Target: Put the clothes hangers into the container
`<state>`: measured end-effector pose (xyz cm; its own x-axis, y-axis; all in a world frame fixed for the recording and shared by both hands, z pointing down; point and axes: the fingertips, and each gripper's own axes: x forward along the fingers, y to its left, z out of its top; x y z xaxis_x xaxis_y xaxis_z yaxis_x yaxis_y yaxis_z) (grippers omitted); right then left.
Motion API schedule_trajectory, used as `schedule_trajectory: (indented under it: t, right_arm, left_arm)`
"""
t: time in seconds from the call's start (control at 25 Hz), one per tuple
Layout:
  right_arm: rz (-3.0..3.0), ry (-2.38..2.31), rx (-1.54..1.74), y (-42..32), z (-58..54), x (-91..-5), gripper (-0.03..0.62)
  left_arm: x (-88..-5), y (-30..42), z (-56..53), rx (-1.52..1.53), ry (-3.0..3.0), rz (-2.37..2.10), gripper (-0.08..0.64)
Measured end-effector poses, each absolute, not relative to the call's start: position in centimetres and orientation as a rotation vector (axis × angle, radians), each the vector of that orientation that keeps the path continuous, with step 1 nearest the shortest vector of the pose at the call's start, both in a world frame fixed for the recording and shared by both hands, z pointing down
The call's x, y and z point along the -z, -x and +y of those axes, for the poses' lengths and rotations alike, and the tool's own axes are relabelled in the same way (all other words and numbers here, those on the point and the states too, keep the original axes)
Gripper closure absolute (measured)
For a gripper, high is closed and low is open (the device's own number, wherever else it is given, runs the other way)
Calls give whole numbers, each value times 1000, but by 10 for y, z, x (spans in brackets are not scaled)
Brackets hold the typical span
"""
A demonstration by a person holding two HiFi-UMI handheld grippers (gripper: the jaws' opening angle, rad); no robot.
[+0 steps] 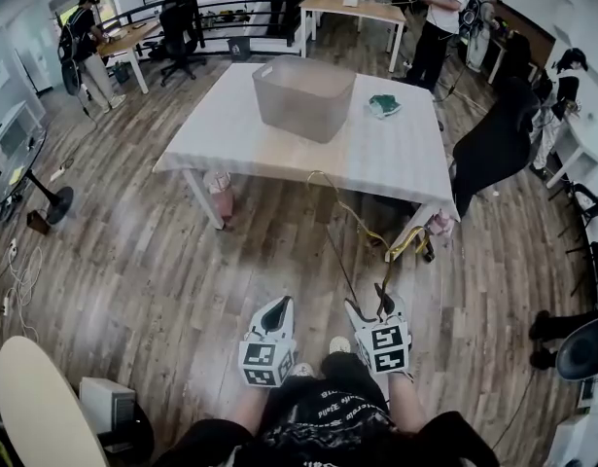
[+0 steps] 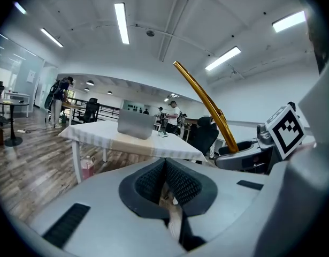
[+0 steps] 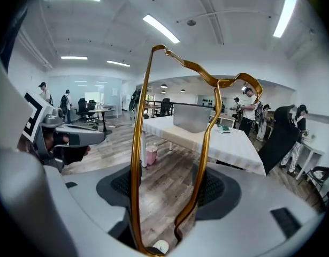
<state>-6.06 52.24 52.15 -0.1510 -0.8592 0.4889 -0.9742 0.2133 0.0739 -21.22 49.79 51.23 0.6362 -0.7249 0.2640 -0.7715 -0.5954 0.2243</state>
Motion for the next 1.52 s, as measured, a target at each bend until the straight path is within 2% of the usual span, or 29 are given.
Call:
schedule_trajectory:
  t: [0.32, 0.6, 1.0, 1.52]
  right_arm:
    - [-2060, -1670, -390, 41, 491, -536, 285]
    - [-2117, -1577, -383, 23, 421, -547, 285]
    - [-2166, -1469, -325, -45, 306, -544, 285]
    - [-2212, -1366, -292, -117, 228, -561, 285]
  left_arm:
    - [-522, 195, 480, -203, -2529, -1164, 540]
    - [-535, 174, 423, -218, -2485, -1234, 540]
    - [-519, 96, 310, -189, -2498, -1299, 540]
    - [-537, 17, 236, -197, -2445, -1383, 540]
